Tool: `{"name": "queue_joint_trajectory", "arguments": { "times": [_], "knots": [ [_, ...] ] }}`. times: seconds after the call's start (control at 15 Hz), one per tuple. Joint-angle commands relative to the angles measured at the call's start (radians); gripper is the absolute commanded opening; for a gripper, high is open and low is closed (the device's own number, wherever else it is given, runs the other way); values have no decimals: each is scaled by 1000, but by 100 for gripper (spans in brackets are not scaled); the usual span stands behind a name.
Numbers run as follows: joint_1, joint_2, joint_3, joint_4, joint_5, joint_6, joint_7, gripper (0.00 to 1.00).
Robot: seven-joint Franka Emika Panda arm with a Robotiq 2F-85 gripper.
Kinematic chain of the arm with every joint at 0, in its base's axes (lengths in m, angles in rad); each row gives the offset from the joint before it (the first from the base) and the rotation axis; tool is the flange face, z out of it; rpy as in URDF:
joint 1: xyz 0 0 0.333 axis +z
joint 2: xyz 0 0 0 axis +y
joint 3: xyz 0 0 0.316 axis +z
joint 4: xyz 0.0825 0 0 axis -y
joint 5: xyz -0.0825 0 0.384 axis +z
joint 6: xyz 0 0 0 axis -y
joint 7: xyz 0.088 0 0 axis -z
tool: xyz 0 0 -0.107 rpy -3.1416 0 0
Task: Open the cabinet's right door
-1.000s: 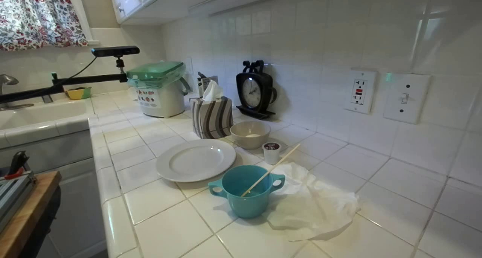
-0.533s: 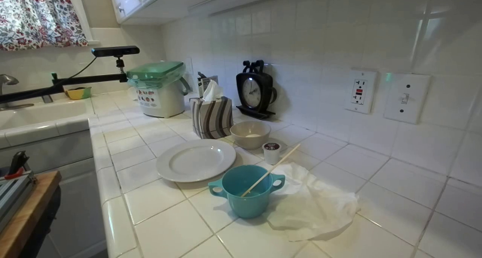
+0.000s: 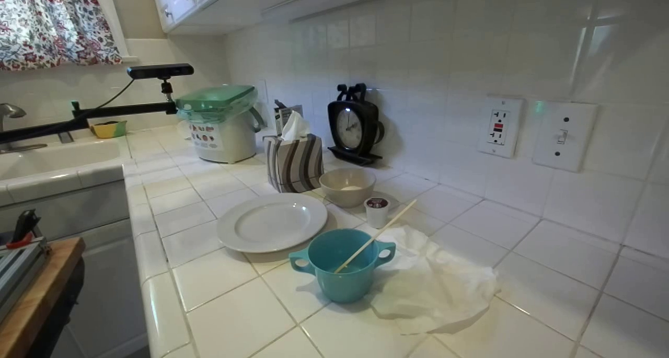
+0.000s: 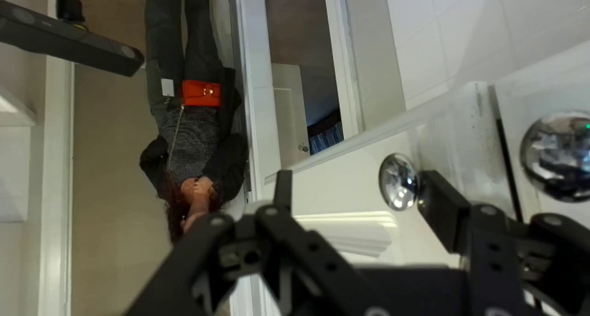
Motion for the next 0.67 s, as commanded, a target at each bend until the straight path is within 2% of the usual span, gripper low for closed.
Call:
{"name": "queue_joint_trajectory", "arguments": {
  "times": [0.0,0.47,0.6],
  "knots": [
    [6,18,-9,21,-45,21,30,68],
    [12,34,-21,20,-46,40,30,69],
    [9,37,-20,24,-43,35,30,65]
  ]
}}
